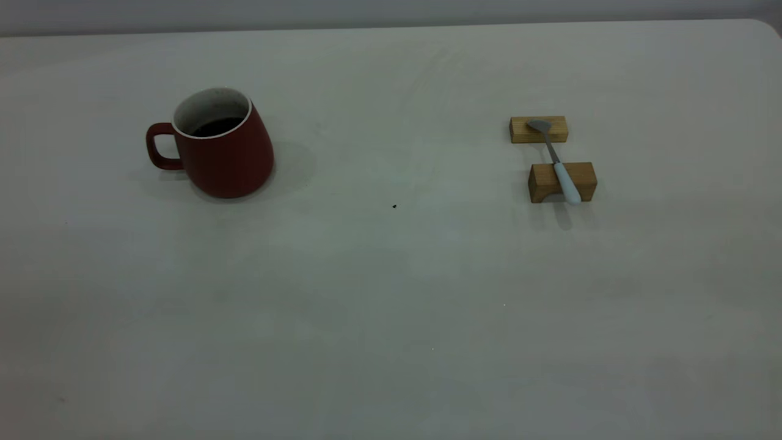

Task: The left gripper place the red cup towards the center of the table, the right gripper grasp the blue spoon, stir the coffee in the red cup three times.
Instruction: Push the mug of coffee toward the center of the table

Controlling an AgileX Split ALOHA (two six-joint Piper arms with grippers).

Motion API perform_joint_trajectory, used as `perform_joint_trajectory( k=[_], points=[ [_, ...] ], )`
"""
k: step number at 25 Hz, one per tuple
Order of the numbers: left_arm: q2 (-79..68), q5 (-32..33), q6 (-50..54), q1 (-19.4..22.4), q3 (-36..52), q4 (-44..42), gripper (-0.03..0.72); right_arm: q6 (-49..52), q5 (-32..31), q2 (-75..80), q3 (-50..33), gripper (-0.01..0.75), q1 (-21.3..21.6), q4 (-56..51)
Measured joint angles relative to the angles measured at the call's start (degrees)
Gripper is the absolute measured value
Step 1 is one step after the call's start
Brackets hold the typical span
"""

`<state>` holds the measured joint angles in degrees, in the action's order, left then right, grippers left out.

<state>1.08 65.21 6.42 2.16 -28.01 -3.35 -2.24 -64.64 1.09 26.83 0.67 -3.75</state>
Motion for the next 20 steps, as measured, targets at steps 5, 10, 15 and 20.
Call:
perform_joint_trajectory(
  k=[5,10,15,20],
  points=[
    [0.00,-0.06,0.00,0.00,0.00,-0.01,0.551,0.00,0.00,0.00,0.00,0.237,0.00,0.00],
    [-4.39,-0.04,-1.00,0.00,-2.64,0.55,0.551,0.00,0.00,0.00,0.00,0.237,0.00,0.00],
    [-17.86,-1.59,-1.22,0.00,-6.79,0.86,0.551,0.00,0.00,0.00,0.00,0.237,0.00,0.00],
    [-32.72,-6.94,0.15,0.00,-8.84,1.36,0.551,0.00,0.00,0.00,0.00,0.237,0.00,0.00]
  ],
)
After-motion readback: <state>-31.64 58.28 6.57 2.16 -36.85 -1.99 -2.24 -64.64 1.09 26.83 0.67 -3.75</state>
